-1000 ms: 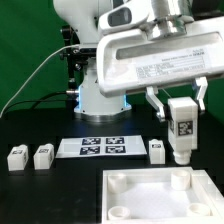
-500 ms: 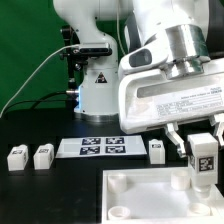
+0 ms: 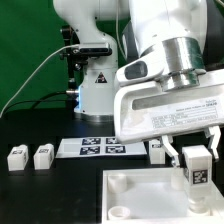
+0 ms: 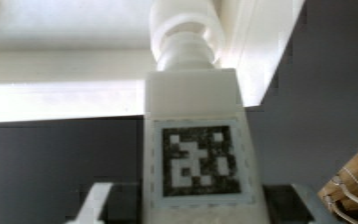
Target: Assemble one leg
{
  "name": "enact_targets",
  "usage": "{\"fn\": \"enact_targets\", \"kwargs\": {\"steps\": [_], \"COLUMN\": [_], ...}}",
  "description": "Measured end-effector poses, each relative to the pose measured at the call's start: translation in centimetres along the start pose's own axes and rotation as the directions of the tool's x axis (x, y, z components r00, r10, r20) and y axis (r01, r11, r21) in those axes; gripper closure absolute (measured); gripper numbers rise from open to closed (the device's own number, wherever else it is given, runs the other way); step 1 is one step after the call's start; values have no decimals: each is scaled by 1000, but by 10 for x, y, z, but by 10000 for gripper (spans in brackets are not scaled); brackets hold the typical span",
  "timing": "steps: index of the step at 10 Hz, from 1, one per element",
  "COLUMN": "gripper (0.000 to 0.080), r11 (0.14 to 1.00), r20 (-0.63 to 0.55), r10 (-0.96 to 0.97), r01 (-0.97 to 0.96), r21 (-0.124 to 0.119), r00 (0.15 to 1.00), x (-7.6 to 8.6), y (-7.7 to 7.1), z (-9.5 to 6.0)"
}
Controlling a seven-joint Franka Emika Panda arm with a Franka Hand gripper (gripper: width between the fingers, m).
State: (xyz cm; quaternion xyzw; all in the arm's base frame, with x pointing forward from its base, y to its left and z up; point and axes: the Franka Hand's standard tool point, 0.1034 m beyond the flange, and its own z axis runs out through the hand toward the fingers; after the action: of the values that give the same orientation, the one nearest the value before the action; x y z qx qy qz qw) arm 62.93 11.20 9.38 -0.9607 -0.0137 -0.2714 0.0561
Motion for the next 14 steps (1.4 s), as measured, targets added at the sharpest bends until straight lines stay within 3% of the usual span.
{"fn": "enact_targets", "kwargs": {"steps": [5,8,10,11,12,13,14], "gripper": [506,506,505,285,285,174,157], "r11": [1000,999,999,999,999,999,999], "r20": [7,2,2,2,2,2,2], "r10": [0,26,19,19,19,19,19], "r01": [0,-26,-19,-19,-19,-19,-19], "r21": [1,-25,-28,-28,-28,-28,-28], "r00": [1000,1000,1000,1000,1000,1000,1000], "x": [-8,-12,-12,-13,-13,-13,-13], "y": [-2,-3,-3,-3,-3,-3,-3], "z": [12,14,14,14,14,14,14]}}
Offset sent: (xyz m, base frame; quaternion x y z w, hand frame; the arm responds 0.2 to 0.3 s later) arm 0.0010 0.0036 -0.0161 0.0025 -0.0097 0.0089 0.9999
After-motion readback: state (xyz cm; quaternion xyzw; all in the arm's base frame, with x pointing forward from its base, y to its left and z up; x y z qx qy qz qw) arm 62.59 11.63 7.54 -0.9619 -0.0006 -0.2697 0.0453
